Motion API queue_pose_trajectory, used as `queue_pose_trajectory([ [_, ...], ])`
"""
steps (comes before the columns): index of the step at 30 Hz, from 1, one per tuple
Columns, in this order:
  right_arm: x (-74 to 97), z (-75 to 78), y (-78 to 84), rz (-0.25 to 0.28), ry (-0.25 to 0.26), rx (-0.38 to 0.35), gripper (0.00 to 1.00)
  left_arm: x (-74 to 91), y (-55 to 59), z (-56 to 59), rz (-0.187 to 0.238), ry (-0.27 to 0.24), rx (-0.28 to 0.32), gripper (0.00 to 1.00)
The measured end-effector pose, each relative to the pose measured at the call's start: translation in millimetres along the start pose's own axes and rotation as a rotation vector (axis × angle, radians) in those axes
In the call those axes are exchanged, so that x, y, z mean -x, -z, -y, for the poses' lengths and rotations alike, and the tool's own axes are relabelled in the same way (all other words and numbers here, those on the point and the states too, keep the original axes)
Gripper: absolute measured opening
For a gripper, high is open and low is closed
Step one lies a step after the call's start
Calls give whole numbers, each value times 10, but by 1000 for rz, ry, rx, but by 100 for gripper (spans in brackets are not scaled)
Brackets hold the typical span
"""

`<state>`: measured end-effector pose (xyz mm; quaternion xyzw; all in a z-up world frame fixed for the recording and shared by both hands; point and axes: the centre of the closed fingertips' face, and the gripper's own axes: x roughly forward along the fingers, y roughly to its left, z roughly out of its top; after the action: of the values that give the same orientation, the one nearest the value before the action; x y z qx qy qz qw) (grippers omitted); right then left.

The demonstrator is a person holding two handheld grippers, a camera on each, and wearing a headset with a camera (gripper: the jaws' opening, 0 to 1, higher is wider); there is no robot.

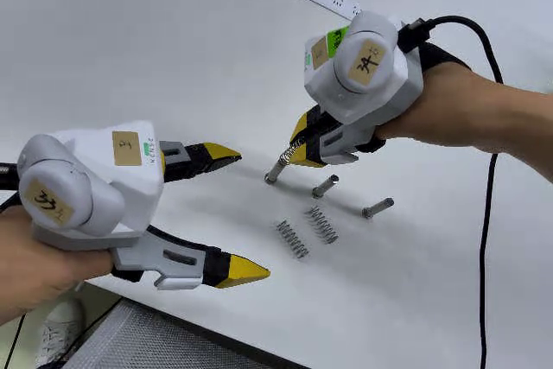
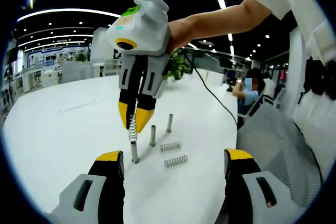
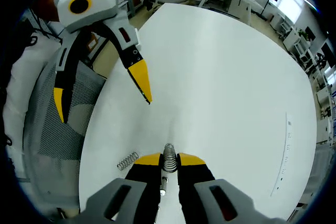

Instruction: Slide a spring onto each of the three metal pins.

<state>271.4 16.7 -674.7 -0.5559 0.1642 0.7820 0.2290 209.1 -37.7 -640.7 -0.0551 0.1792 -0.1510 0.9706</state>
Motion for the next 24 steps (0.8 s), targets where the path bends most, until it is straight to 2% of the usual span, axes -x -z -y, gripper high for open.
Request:
queue_pose_trajectory([
  [24, -186, -2, 40, -23, -18, 36, 12, -28, 9, 7, 10, 4, 18, 78],
])
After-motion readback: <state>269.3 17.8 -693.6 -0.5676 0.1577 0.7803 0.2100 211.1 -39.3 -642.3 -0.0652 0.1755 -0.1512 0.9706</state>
